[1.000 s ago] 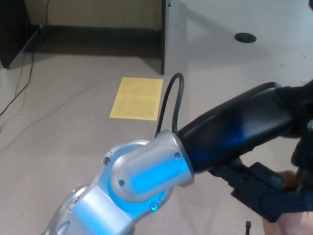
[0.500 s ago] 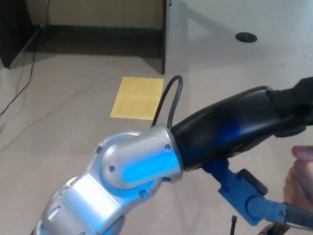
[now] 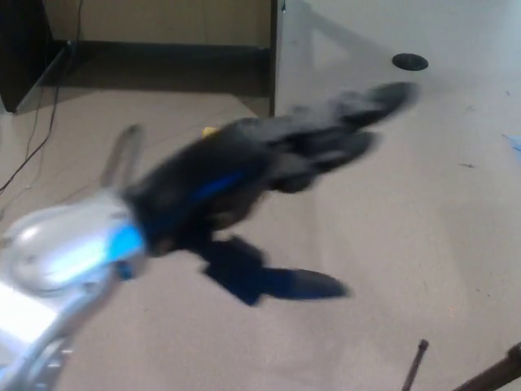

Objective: There is a tripod standing in front of the robot and the robot extends its left arm to grab it. It lifts the tripod and passes it to a person.

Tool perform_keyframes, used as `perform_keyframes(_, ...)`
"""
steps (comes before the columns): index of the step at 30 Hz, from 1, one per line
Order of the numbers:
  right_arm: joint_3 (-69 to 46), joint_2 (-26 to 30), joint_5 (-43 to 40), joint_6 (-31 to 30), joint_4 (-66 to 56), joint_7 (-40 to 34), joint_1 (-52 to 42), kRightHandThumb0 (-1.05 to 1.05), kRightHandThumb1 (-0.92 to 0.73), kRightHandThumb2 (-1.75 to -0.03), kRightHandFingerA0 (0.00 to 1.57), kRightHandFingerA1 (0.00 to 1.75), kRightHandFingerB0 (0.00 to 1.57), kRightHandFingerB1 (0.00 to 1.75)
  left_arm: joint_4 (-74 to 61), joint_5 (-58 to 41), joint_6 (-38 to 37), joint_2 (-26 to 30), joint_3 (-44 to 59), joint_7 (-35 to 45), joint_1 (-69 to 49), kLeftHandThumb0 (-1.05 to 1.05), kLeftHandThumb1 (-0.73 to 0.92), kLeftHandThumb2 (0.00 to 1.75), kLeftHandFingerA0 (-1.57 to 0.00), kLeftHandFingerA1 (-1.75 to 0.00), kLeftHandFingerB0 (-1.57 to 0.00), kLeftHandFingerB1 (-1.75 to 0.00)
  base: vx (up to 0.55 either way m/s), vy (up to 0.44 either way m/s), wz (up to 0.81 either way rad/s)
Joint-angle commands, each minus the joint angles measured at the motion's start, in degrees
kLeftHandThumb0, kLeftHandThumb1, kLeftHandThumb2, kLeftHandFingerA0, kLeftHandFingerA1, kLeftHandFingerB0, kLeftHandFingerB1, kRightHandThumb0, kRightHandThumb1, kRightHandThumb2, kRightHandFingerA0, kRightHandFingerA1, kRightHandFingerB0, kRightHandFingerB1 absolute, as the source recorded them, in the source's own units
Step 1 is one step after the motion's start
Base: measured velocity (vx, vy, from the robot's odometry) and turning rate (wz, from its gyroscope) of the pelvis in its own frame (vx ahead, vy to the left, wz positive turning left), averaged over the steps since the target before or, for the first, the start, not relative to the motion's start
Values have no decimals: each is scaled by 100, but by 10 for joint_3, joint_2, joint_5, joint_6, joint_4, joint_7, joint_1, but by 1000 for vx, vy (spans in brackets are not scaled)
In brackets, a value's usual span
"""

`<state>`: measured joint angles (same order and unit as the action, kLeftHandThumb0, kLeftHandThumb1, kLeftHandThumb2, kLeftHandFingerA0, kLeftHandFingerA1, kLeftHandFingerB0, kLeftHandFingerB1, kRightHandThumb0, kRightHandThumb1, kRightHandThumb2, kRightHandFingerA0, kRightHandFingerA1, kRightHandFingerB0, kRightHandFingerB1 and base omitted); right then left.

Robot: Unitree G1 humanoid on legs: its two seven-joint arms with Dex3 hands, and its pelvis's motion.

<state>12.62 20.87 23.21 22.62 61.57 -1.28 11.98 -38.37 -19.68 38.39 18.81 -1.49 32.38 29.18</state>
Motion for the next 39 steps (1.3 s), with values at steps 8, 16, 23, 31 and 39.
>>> perform_keyframes(8,-1,3,-10,-12,-3,9,-2,-46,-60,-88,68,64,41,50,111,12,-193,44,143,47,-256,-72,40,56,0,-13,0,0,0,0,0)
perform_keyframes(16,2,4,-8,-13,-1,8,-6,-40,-73,-62,75,52,46,36,379,86,-376,16,171,-4,-366,-72,46,56,0,0,0,0,0,0,0)
perform_keyframes(23,4,1,-8,-15,2,9,-4,-40,-73,-62,73,51,46,36,571,146,-467,40,148,-67,-358,-45,32,64,0,-10,0,0,0,0,0)
perform_keyframes(31,6,0,-7,-16,8,8,-2,-40,-73,-62,71,48,46,36,761,209,-503,55,112,-188,-337,-25,42,64,-4,-35,-3,-20,0,0,0)
perform_keyframes(39,10,1,-2,-15,7,1,-13,-46,-60,-89,70,68,41,50,833,233,-434,110,47,-177,-304,-64,40,69,-18,-39,-8,-33,0,0,0)
